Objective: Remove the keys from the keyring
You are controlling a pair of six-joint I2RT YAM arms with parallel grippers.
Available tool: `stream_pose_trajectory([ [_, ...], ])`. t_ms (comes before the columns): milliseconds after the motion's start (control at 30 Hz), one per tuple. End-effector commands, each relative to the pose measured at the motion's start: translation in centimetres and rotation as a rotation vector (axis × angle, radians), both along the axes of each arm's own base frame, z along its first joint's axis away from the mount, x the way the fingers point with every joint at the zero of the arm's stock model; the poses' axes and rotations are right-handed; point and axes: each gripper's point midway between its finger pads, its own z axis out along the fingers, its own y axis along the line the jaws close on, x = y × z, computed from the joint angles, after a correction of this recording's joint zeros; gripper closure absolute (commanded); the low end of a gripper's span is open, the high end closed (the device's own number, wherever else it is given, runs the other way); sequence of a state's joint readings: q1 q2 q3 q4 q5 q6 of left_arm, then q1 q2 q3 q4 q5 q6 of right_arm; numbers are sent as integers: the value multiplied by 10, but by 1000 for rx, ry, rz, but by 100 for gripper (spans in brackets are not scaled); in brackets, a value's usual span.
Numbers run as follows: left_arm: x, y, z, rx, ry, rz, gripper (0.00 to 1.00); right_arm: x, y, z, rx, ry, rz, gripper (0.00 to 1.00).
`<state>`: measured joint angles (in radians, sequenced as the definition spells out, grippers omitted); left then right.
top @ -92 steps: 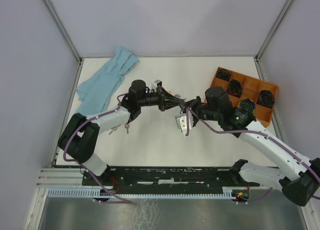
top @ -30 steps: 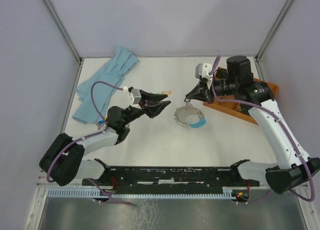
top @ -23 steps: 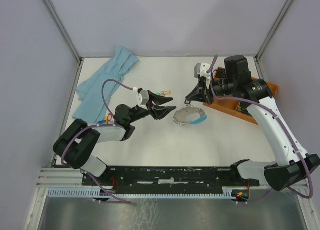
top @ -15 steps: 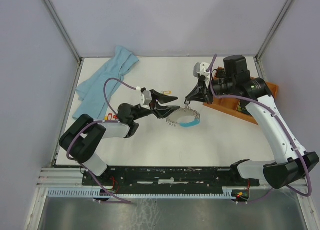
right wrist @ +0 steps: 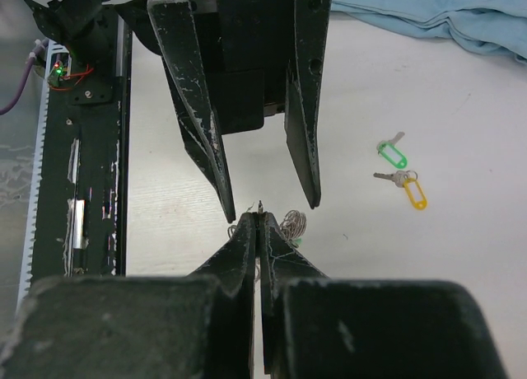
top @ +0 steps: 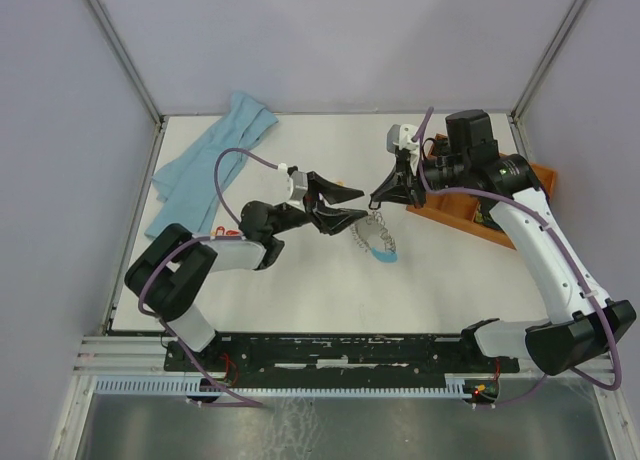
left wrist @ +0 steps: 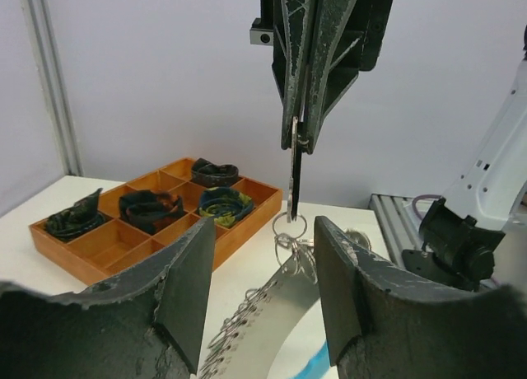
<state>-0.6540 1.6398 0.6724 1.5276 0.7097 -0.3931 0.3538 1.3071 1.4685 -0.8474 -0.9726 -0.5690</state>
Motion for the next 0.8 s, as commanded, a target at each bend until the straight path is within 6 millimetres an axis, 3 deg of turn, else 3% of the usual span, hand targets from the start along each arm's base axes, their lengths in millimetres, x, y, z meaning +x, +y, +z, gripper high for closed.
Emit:
stream_pose_trajectory([
  [0,-19,-2,43,-143,-66,-92,43,-2,6,14,58,-34,40,99],
  [267,-25,-12,43,-145,-31,-143,52,-2,8,10,69,-15,53,99],
  [433,-28,-15,43,-141,-26,-162,69,-2,8,8,69,-13,56,99],
  [567,-31,-18,41,-127,-31,-189,96,-2,9,7,69,-10,58,99],
  [767,-31,-17,36,-116,-39,-182,97,-3,8,8,70,-4,56,97],
])
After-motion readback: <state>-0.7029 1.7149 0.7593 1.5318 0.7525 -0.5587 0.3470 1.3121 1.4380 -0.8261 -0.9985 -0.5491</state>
